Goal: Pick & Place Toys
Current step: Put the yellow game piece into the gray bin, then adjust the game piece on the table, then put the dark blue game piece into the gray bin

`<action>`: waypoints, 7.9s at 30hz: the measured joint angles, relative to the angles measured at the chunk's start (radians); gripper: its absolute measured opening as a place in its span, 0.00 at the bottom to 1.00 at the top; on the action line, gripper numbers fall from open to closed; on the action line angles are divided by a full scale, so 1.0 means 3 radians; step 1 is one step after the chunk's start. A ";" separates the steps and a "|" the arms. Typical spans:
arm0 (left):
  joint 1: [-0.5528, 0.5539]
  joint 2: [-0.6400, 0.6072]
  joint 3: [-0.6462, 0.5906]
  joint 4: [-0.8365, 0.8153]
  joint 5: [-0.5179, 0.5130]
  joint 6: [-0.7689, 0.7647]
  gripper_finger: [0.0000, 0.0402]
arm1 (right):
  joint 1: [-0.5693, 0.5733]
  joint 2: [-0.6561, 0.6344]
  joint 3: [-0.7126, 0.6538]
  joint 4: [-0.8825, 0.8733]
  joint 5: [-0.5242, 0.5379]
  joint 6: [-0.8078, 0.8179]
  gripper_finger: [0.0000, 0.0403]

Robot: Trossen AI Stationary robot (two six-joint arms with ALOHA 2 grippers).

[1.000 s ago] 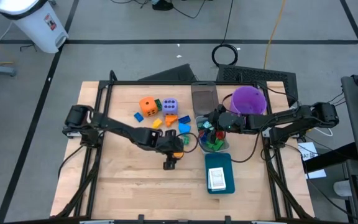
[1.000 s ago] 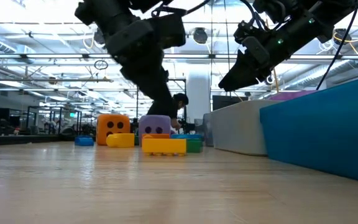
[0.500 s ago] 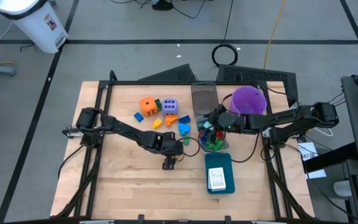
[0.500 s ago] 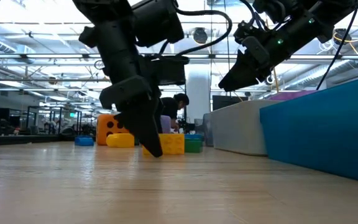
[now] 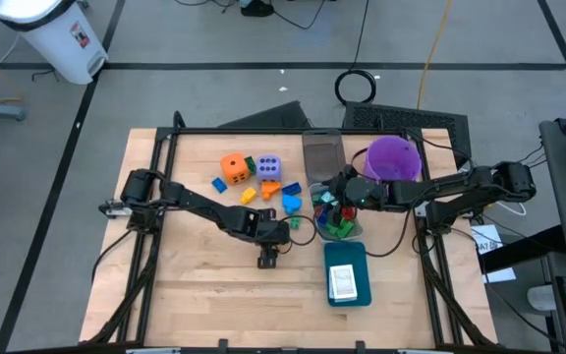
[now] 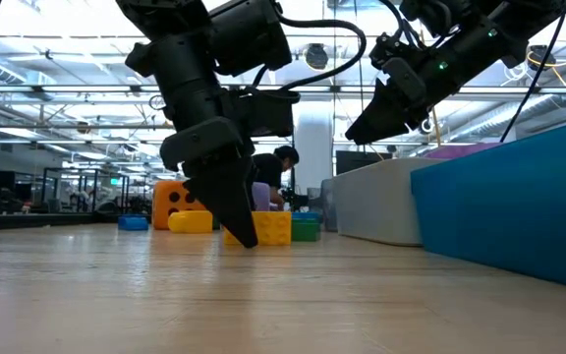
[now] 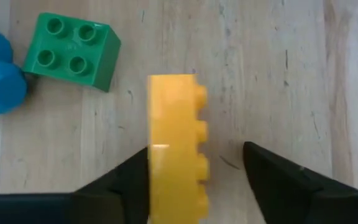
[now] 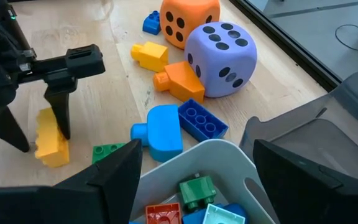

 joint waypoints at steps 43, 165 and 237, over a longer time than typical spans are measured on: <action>-0.0125 -0.0685 -0.0009 0.0489 -0.0542 -0.0081 0.25 | 0.0393 0.1127 0.0128 0.1692 -0.0969 -0.0651 0.66; 0.0855 0.0078 -0.0022 0.0731 -0.1410 -0.1064 0.81 | 0.0365 -0.0399 -0.0004 -0.0610 -0.0331 -0.0053 0.59; 0.0534 -0.0421 -0.0025 0.0181 -0.0564 -0.0508 0.25 | 0.0365 -0.0401 -0.0006 -0.0596 -0.0325 -0.0140 0.59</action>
